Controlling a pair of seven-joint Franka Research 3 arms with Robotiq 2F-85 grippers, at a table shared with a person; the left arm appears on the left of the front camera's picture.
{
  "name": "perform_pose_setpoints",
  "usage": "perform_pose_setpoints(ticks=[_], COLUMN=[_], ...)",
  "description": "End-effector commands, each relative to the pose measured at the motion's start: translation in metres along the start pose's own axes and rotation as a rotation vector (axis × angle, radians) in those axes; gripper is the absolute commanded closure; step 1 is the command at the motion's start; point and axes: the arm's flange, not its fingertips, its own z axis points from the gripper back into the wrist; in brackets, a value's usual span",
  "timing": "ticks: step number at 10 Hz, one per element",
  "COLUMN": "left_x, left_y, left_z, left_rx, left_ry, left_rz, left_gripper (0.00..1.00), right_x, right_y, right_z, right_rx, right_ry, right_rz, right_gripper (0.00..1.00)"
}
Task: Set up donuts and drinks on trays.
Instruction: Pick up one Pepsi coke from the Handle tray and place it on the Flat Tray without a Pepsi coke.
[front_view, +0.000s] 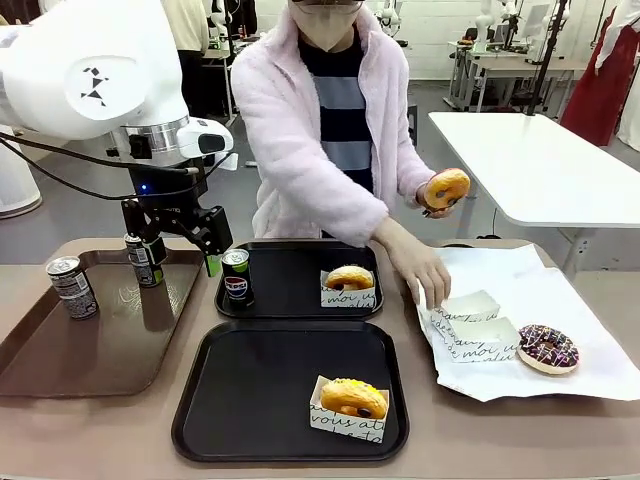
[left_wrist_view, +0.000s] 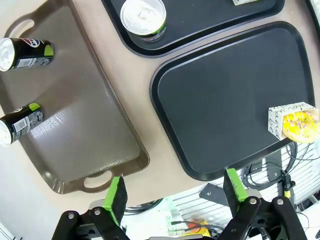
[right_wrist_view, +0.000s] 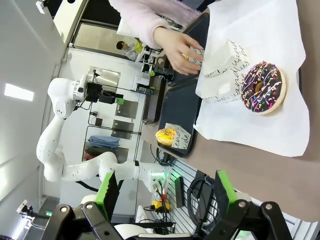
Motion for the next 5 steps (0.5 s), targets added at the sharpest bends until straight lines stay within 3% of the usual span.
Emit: perform_pose_setpoints(ticks=[1, 3, 5], left_x=[-0.012, -0.045, -0.036], left_y=[0.049, 0.148, 0.208], left_z=[0.019, 0.032, 0.027], left_rx=[-0.009, -0.025, -0.005], left_ry=[0.003, 0.015, 0.008], left_rz=[0.060, 0.182, 0.234], left_gripper=[0.00, 0.00, 0.00], right_x=[0.002, 0.002, 0.002], right_y=[0.001, 0.001, 0.001], right_z=[0.000, 0.000, 0.000], right_rx=[0.019, 0.019, 0.019], right_ry=[-0.021, -0.021, -0.021], right_rz=[0.020, 0.020, 0.020], right_gripper=[0.00, 0.00, 0.00])
